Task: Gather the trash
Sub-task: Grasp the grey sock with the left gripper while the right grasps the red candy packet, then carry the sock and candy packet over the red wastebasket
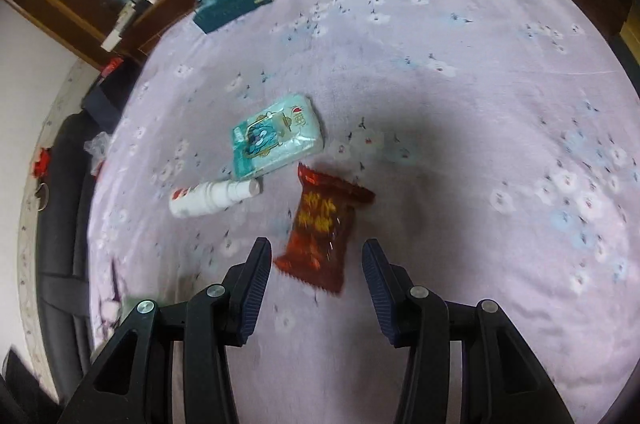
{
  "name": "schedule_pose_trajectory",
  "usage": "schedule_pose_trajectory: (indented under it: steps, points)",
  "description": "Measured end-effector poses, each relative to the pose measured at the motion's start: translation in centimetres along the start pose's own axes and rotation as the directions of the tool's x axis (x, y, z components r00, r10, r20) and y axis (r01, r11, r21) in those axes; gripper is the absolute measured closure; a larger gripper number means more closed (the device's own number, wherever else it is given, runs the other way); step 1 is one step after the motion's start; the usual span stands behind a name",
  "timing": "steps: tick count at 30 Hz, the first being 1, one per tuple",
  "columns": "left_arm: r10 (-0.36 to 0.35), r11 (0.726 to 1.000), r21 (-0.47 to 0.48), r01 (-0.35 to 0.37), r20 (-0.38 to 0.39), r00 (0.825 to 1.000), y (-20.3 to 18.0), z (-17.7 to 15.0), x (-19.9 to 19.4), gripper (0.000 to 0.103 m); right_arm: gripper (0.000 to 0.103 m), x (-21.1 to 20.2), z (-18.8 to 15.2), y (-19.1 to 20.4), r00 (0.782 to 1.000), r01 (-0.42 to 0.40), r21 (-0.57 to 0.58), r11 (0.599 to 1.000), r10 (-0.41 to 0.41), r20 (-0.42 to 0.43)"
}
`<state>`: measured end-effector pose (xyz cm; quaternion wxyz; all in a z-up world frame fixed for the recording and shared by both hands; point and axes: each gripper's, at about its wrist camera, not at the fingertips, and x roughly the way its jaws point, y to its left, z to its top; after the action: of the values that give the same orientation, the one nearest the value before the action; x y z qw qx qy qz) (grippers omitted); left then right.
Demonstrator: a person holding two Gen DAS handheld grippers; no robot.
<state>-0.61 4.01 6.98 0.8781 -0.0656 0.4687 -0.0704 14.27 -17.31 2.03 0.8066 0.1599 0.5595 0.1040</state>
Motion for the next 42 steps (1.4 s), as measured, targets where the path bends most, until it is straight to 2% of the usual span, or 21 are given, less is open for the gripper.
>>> schedule_pose_trajectory:
  steps: [5,7,8,11,15,22,33,42]
  points:
    - [0.013,1.000,-0.007,-0.013,0.002,1.000,0.6,-0.2,-0.1,0.074,0.052,2.1,0.7,1.2,0.997,0.068,-0.028,0.997,-0.068,-0.019]
    - [0.013,1.000,-0.006,-0.013,0.000,1.000,0.5,-0.2,0.1,0.074,0.058,2.9,0.7,0.9,0.996,0.075,-0.018,0.997,-0.076,-0.041]
    - [0.014,1.000,-0.005,-0.014,0.002,1.000,0.4,-0.2,0.1,0.074,0.066,3.2,0.7,0.8,0.995,0.080,-0.016,0.997,-0.081,-0.051]
    - [0.010,1.000,0.003,-0.010,0.006,1.000,-0.2,-0.2,0.2,0.074,0.069,2.5,0.3,0.3,0.997,0.070,-0.021,0.997,-0.071,-0.038]
    - [-0.010,1.000,0.017,0.010,0.005,1.000,-1.7,-0.2,0.5,0.074,0.070,-0.3,-0.9,-0.8,0.999,0.033,-0.024,0.999,-0.033,-0.011]
    - [-0.059,0.995,0.083,0.058,0.006,0.998,-6.3,-0.5,0.6,0.074,0.070,-6.7,-5.4,-3.5,0.998,-0.027,-0.026,0.999,0.028,0.047]
    - [-0.137,0.974,0.182,0.137,-0.011,0.990,-14.3,-1.6,0.0,0.074,0.069,-13.1,-13.0,-10.0,0.995,-0.001,0.027,1.000,-0.001,0.096]
    - [-0.190,0.946,0.264,0.188,-0.019,0.982,-20.6,-2.2,-0.7,0.074,0.069,-17.9,-15.8,-14.7,0.985,0.025,0.079,0.997,-0.038,0.170]
